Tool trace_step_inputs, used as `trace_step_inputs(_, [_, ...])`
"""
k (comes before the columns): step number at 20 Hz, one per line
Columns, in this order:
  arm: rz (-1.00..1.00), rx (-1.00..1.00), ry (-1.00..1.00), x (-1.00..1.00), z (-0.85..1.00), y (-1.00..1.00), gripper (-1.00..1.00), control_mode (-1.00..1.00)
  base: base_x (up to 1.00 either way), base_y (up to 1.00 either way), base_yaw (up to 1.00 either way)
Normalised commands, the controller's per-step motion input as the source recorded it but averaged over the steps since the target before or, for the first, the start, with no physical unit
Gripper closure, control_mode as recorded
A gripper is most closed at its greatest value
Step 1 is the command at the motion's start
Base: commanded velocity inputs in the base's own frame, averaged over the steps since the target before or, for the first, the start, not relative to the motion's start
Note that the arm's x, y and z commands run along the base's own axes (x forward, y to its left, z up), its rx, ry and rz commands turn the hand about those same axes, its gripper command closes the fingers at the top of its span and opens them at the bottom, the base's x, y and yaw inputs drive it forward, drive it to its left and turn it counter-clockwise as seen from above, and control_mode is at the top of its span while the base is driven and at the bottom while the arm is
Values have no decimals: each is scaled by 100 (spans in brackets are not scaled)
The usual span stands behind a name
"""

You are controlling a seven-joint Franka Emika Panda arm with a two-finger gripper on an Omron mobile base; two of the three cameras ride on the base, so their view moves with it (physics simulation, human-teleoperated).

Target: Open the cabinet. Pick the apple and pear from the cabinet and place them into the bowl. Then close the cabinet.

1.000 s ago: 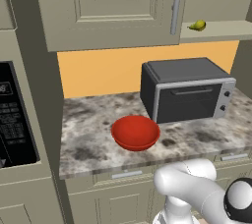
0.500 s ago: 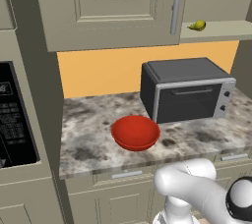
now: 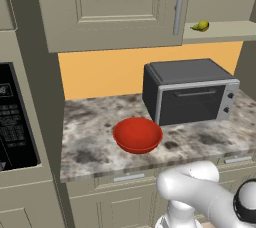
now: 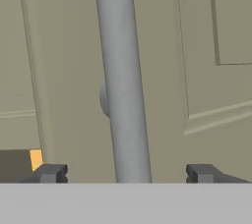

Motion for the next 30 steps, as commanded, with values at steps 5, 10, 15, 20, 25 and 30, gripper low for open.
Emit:
trace_step_inputs(5, [0, 0, -3, -50, 0, 7, -100, -100, 0, 0, 0])
trace_step_inputs(10, [-3, -3, -4, -41, 0, 50, -100, -100, 0, 0, 0])
trace_step_inputs(15, [-11, -7, -2, -3, 0, 90, -100, -100, 0, 0, 0])
trace_step_inputs(20, [-13, -5, -5, -3, 0, 77, -100, -100, 0, 0, 0])
trace_step_inputs(25, [-19, -2, -1, 4, 0, 64, -100, -100, 0, 0, 0])
trace_step_inputs(30, [-25, 0, 0, 37, 0, 53, -100, -100, 0, 0, 0])
